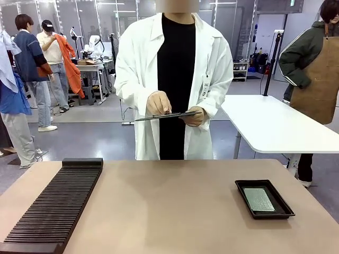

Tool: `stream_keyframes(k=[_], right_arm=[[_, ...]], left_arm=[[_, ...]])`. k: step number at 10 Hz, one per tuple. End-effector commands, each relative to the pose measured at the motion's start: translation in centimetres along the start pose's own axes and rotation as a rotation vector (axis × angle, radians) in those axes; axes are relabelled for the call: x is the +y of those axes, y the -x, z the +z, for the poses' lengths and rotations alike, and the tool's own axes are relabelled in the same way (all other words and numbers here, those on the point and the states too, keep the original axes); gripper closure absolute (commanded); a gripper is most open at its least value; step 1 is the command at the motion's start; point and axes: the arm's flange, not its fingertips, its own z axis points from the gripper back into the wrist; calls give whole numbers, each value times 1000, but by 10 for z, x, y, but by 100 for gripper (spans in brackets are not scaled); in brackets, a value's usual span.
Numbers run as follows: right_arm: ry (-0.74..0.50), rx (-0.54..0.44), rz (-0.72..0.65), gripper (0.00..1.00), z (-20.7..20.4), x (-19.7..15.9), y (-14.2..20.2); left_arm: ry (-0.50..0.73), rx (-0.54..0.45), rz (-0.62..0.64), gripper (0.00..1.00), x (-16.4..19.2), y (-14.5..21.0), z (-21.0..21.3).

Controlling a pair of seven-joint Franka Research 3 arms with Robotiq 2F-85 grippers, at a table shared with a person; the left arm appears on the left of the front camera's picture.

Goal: Inspect the PCB.
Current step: Place the Blank PCB in the ESD tray.

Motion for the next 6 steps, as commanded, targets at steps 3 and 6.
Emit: stream_keyframes(k=[3, 6], right_arm=[[-12, 0, 7, 0, 0, 3, 1], [-12, 0, 7, 0, 0, 3, 1]], left_arm=[[12, 7, 1, 0, -2, 0, 1], [12, 7, 1, 0, -2, 0, 1]])
